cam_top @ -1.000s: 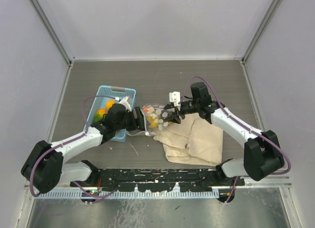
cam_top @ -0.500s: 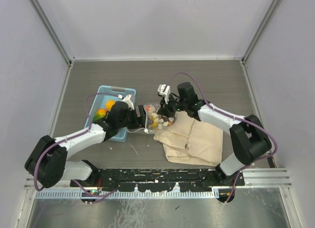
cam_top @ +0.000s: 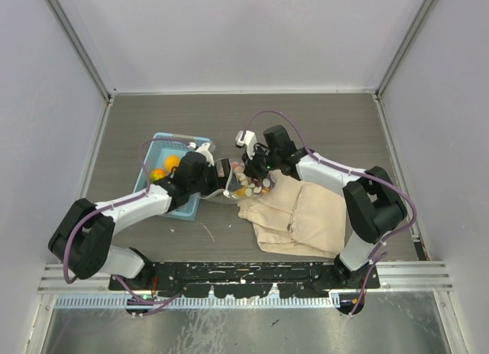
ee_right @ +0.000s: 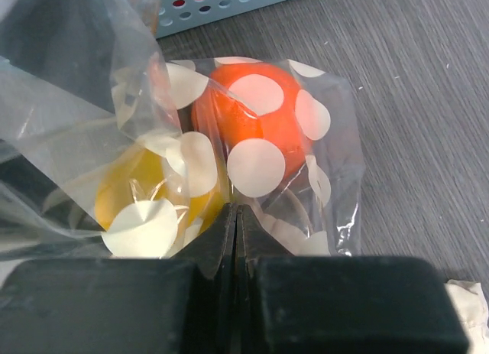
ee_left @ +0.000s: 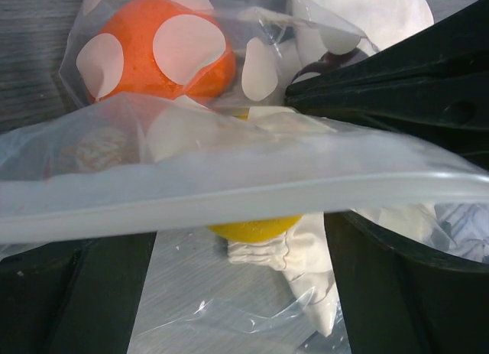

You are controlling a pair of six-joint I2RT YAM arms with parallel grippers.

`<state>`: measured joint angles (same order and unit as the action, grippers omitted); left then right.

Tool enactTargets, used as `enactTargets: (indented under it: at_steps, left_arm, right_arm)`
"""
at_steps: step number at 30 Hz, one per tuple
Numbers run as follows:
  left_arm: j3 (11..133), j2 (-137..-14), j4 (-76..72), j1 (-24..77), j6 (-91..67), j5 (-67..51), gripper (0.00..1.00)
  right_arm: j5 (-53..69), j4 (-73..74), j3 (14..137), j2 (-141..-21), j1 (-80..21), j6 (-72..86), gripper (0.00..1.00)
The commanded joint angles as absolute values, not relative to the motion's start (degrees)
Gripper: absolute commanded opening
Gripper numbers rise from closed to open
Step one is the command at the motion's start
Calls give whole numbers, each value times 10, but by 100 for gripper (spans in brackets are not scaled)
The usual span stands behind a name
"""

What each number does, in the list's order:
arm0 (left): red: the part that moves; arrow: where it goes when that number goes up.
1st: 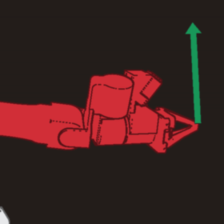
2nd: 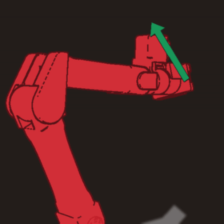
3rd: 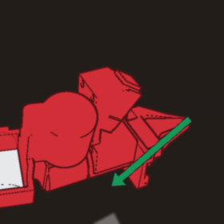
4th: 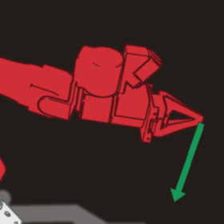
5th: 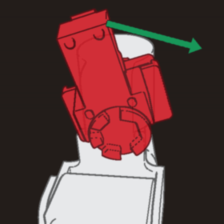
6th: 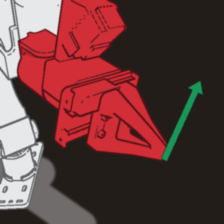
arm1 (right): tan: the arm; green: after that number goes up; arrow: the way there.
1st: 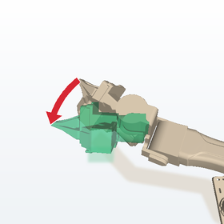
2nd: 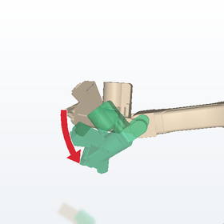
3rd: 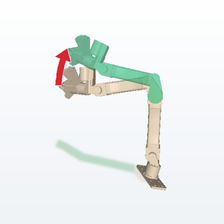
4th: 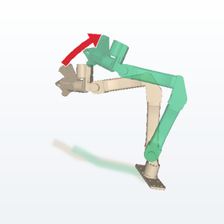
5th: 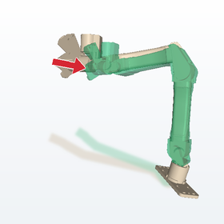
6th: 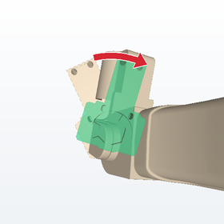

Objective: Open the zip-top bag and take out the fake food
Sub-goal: Pick up the fake fruit from the zipper food storage bag.

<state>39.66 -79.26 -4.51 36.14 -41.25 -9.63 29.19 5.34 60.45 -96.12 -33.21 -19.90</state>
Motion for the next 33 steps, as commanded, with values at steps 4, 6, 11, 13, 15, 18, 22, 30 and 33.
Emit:
enactTargets:
  at_steps: [4, 6, 11, 13, 15, 18, 22, 30, 33]
  left_arm:
    - [429, -811, -69, 372, -398, -81, 94]
    - [430, -814, -69, 375, -398, -81, 94]
    - [442, -824, -35, 393, -387, -65, 96]
    - [450, -829, -17, 402, -379, -53, 96]
    - [457, -834, 0, 409, -374, -43, 96]
    - [464, -838, 23, 421, -366, -20, 96]
    - [467, -840, 41, 432, -361, -5, 94]
    - [483, -867, 70, 452, -353, 14, 95]
    - [486, -873, 72, 453, -353, 23, 94]
  right_arm:
    - [317, 120, 658, -980, -339, -226, 5]
    - [323, 132, 664, -985, -339, -227, 5]
    - [329, 140, 670, -989, -339, -230, 5]
    - [330, 145, 673, -990, -339, -231, 5]
    - [330, 148, 676, -990, -339, -232, 5]
    - [328, 150, 677, -990, -339, -232, 5]
    - [327, 154, 680, -993, -339, -233, 5]
    - [328, 163, 686, -999, -340, -234, 5]
    - [328, 163, 686, -998, -339, -234, 5]
